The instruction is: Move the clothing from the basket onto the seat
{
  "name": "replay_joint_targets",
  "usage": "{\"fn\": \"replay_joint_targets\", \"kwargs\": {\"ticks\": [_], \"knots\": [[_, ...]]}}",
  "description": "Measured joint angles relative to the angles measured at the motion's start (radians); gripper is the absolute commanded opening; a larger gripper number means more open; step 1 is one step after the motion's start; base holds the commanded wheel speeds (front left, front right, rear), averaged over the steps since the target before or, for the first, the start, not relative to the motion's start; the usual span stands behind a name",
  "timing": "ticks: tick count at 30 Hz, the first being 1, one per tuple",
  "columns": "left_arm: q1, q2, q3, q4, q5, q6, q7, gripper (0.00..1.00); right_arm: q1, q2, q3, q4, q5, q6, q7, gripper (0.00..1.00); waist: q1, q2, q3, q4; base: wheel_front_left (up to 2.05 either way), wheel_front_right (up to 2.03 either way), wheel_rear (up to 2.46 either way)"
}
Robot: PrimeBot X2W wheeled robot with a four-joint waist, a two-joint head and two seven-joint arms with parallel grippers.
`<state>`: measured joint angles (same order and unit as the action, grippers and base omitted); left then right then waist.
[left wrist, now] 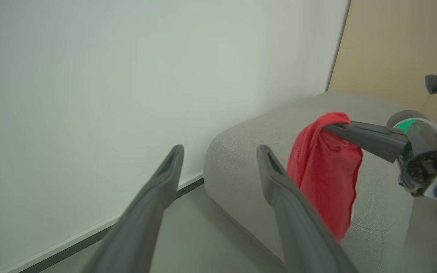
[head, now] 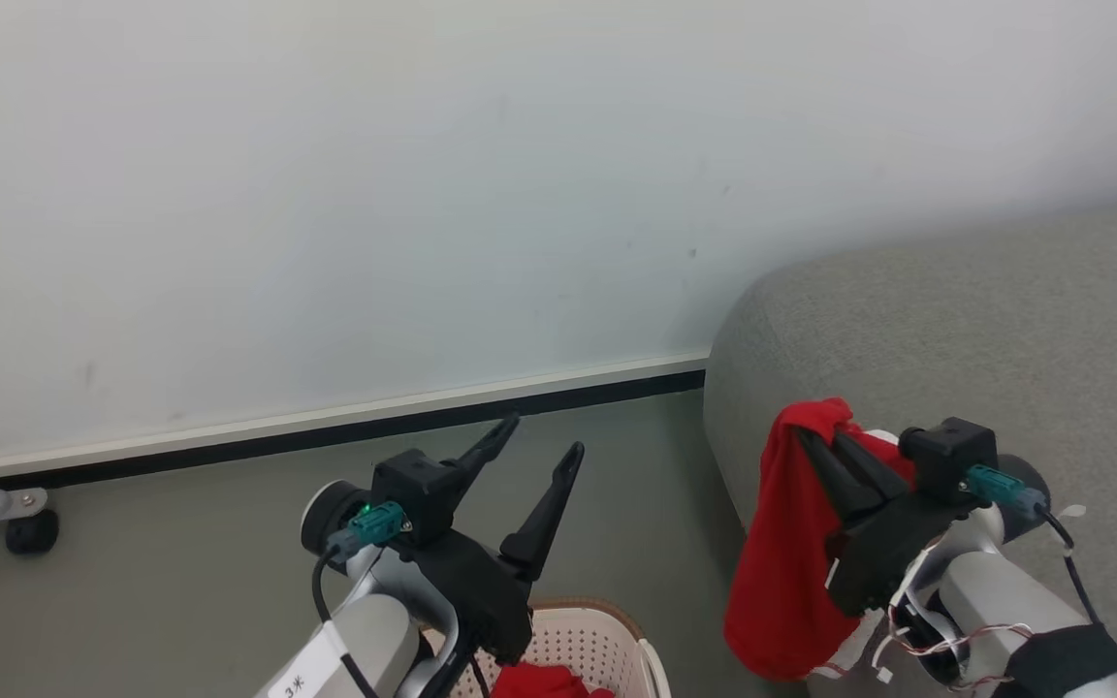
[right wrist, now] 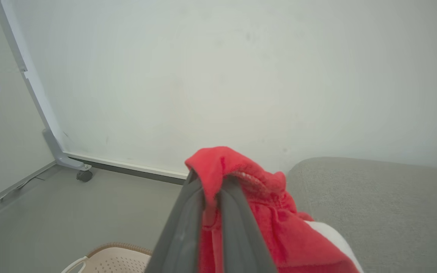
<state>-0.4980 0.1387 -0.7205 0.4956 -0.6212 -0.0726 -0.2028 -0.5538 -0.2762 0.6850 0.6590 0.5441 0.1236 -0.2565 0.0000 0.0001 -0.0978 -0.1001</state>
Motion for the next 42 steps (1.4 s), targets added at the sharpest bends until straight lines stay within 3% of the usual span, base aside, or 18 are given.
{"fn": "replay_joint_targets", "kwargs": {"ticks": [9,24,30,34,42], "knots": [[0.090,-0.013,-0.029,-0.058,0.000,-0.007,-0.019,1.00,0.060,-0.086,-0.038,-0.124,-0.046,-0.020,0.000,0.00,0.0000,0.0000,-0.007,-0.080,0.00,0.00,0.00],[0.153,-0.026,-0.049,-0.126,0.015,0.012,-0.033,1.00,0.095,-0.160,-0.075,-0.312,-0.089,-0.044,0.000,0.00,0.0000,0.0000,0.006,-0.220,0.00,0.00,0.00],[0.156,-0.030,-0.060,-0.143,0.027,0.020,-0.034,1.00,0.087,-0.190,-0.109,-0.348,-0.089,-0.046,0.000,0.00,0.0000,0.0000,0.045,-0.246,0.00,0.00,0.00],[0.155,-0.025,-0.059,-0.164,0.047,0.030,-0.037,1.00,0.027,-0.204,-0.134,-0.357,-0.093,-0.045,0.000,0.00,0.0000,0.0000,0.079,-0.251,0.00,0.00,0.00],[0.110,0.021,-0.039,-0.210,0.076,0.046,-0.037,1.00,-0.235,-0.229,-0.248,-0.289,-0.049,-0.043,0.000,0.00,0.0001,0.0000,0.167,-0.234,0.00,0.00,0.00]]}}
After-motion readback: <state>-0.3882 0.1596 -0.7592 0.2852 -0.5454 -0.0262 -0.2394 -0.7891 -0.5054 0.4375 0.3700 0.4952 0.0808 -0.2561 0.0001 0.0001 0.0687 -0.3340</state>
